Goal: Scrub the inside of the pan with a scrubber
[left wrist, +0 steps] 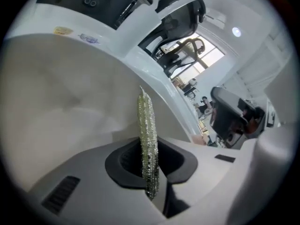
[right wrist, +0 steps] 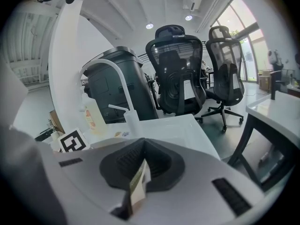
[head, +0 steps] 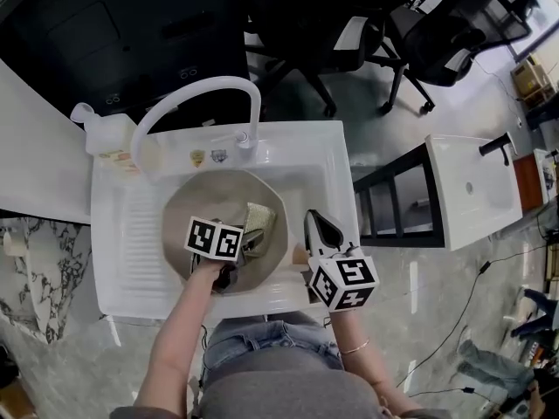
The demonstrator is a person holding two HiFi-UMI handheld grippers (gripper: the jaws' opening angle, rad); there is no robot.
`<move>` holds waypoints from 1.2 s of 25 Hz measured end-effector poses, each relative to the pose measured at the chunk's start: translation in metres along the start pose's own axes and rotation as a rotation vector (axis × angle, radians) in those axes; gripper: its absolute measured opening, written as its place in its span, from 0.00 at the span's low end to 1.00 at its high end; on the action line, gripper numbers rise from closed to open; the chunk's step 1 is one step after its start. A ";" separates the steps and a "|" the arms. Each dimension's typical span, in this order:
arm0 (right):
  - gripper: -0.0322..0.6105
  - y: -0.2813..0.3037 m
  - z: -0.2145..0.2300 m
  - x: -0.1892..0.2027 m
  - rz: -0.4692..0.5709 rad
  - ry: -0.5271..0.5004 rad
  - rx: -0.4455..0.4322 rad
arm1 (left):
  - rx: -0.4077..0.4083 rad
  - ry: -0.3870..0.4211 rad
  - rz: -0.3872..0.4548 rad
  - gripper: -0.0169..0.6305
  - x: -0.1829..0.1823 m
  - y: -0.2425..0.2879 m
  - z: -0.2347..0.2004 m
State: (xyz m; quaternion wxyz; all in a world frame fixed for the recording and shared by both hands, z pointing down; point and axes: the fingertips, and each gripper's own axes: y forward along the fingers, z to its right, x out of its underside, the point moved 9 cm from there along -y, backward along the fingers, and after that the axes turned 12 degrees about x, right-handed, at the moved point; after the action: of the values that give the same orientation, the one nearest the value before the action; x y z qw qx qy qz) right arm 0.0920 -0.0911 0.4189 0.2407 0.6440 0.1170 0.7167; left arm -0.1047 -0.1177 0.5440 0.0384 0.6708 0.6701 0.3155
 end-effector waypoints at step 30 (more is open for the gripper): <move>0.07 -0.010 0.000 0.003 0.000 -0.006 -0.023 | -0.873 0.313 -0.153 0.13 -0.029 -0.069 -0.055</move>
State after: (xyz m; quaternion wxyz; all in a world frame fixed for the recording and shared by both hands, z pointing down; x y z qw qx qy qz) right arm 0.0942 -0.0811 0.4171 0.2485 0.6434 0.1081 0.7160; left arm -0.1883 -0.1579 0.5439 0.2386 0.4847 0.5200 0.6616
